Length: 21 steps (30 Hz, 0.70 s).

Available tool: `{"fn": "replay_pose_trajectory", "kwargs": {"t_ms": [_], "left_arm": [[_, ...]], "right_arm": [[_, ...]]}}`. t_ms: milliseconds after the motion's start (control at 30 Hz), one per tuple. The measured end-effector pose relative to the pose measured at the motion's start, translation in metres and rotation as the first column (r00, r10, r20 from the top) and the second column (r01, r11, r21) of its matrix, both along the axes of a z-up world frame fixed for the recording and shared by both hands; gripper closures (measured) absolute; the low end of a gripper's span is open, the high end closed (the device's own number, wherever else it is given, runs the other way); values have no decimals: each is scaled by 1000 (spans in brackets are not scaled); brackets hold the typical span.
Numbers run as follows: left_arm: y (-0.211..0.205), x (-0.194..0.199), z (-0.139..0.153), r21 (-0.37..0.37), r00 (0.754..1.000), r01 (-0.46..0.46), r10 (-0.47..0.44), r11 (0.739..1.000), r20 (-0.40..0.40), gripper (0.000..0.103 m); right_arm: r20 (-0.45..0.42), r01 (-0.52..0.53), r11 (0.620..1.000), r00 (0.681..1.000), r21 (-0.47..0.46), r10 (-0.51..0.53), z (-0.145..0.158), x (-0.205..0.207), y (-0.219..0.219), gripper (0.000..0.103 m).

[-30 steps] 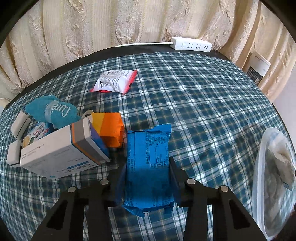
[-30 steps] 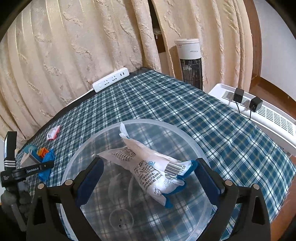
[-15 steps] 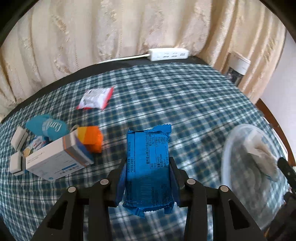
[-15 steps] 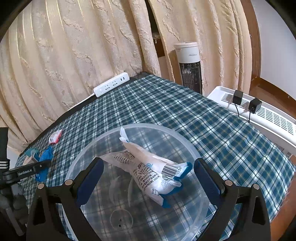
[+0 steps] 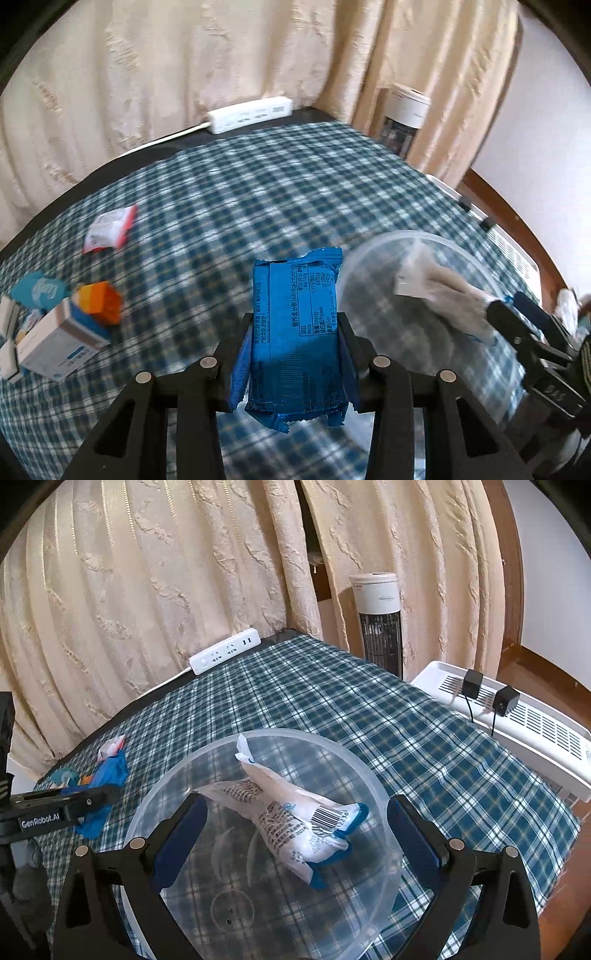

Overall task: Organize objects
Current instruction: 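Carry the blue packet to the clear basin and release it with the left gripper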

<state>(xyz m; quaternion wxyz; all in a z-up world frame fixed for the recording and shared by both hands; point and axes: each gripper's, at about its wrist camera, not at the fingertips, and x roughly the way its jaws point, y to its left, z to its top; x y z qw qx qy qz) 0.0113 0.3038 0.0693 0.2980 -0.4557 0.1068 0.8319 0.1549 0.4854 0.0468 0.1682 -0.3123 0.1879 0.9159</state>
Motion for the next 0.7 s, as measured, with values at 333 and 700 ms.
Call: {"fn": "replay_pose_trajectory", "kwargs": {"t_ms": [333,700], "left_arm": [[43,16,-8,-17,993,115,-115,993,6,57],[28,4,-9,-3,999,44,-44,999,6,23]], "right_arm": [[5,16,1000,1000,-6,-16,-1,8,10,4],[26,-2,1000,1000,22,1,-3,7,5,4]]}}
